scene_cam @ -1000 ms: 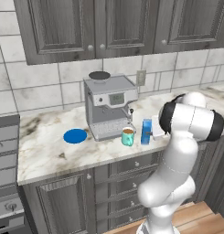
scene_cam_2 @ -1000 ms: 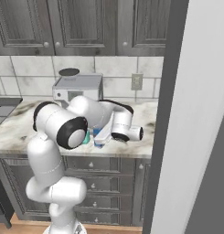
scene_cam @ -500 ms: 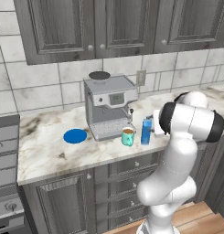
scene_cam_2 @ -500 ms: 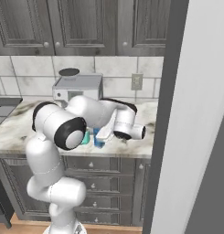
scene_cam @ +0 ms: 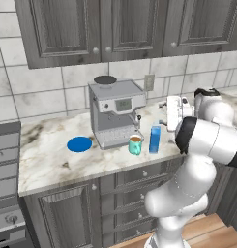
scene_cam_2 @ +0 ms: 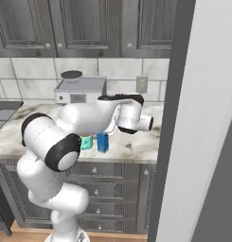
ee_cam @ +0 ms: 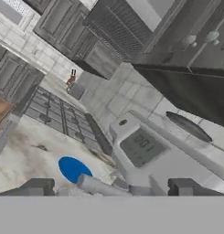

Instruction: Take a sugar cube from the saucer and place it inside the coffee. Then, grab milk from the fridge and place it next to the coffee on the counter to sweeten the coffee.

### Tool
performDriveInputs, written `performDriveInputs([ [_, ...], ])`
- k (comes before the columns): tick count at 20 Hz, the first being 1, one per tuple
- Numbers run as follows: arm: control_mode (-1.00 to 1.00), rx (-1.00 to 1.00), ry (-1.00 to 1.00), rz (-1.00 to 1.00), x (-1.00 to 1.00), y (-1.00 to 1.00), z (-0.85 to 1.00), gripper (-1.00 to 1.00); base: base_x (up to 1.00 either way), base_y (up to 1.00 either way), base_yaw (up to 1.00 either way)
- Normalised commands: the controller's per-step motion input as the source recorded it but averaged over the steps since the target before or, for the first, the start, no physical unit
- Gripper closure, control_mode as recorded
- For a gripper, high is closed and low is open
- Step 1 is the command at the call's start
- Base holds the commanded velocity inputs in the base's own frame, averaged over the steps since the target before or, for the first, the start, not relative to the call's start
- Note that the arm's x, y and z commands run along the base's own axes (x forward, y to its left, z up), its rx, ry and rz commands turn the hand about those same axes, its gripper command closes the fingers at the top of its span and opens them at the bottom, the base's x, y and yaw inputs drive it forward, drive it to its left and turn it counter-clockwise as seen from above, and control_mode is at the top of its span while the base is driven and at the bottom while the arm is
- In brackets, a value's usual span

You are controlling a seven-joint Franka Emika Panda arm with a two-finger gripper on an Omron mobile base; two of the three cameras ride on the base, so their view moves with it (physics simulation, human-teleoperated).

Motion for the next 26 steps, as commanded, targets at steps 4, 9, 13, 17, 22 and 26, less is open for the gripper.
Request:
performDriveInputs([
  [4,-1.00,-0.48,-0.90,0.16,-0.91,0.49,0.46,-1.00,0.00,0.00,0.00],
  [9,-1.00,-0.76,-0.94,0.10,-0.97,0.73,0.08,-1.00,0.00,0.00,0.00],
  [13,-1.00,-0.92,-0.91,0.11,-0.96,0.72,0.00,-1.00,0.00,0.00,0.00],
  [17,-1.00,-0.93,-0.84,0.10,-1.00,0.65,0.00,-1.00,0.00,0.00,0.00],
  [22,-1.00,-0.01,-0.18,0.00,-0.20,0.00,0.03,-1.00,0.00,0.00,0.00],
  [26,-1.00,0.03,-0.02,0.00,-0.17,-0.15,-0.02,-1.00,0.00,0.00,0.00],
])
